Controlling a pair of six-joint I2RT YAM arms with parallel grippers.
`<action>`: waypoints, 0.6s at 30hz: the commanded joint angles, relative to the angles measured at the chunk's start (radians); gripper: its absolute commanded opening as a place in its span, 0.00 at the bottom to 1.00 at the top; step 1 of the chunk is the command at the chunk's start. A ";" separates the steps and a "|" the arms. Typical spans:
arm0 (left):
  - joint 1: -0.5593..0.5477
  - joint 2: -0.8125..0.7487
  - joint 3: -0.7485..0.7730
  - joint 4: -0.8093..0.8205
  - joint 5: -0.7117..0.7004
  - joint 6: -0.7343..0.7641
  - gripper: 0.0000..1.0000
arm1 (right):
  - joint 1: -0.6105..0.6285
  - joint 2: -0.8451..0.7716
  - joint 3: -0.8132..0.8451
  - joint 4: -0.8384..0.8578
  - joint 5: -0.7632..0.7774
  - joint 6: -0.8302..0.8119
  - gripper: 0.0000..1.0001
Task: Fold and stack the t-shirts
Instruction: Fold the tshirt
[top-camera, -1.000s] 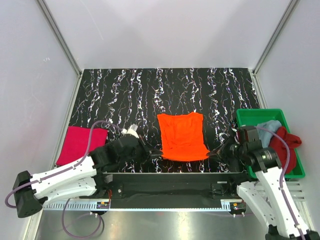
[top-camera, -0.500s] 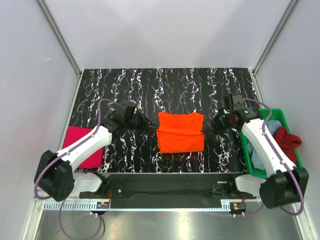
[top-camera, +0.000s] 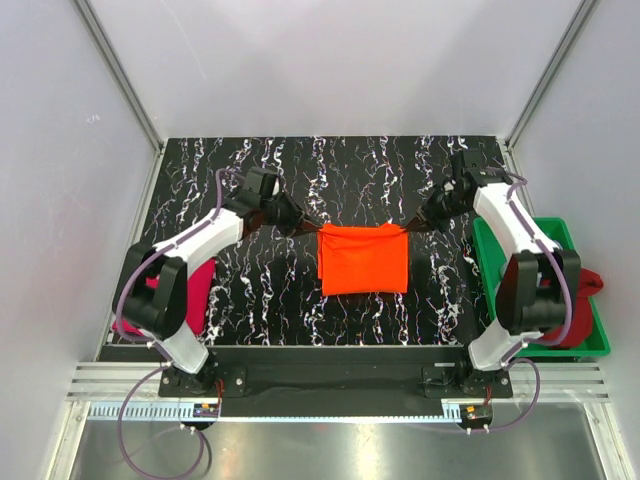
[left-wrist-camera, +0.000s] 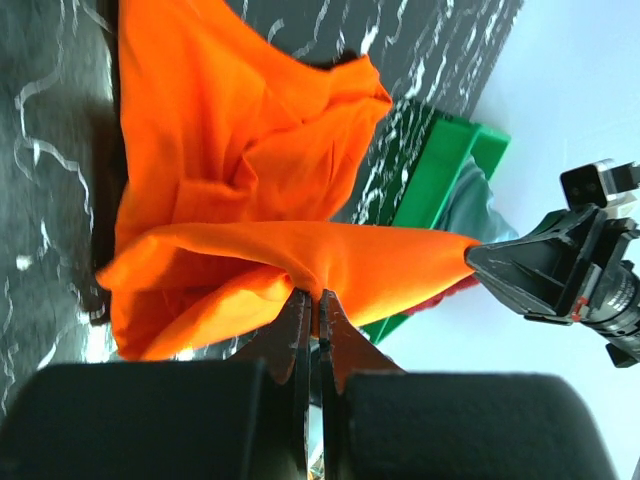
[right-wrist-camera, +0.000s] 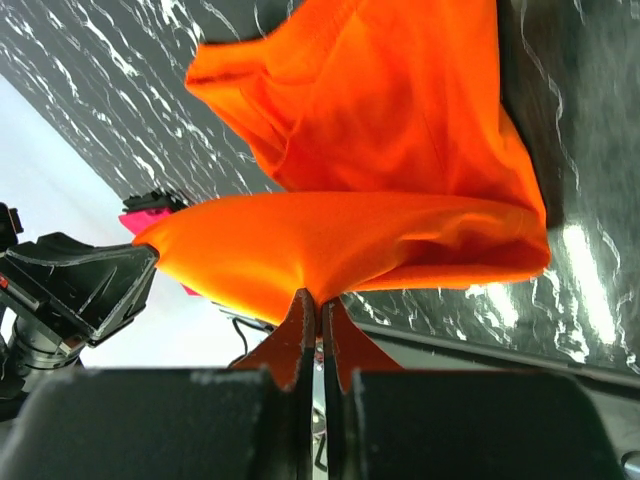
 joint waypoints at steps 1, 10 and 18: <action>0.025 0.046 0.080 0.039 0.053 0.029 0.02 | -0.014 0.074 0.102 0.020 -0.049 -0.056 0.00; 0.064 0.200 0.169 0.060 0.084 0.025 0.04 | -0.025 0.253 0.203 0.041 -0.079 -0.071 0.00; 0.094 0.325 0.255 0.076 0.108 0.042 0.06 | -0.033 0.393 0.275 0.055 -0.101 -0.079 0.04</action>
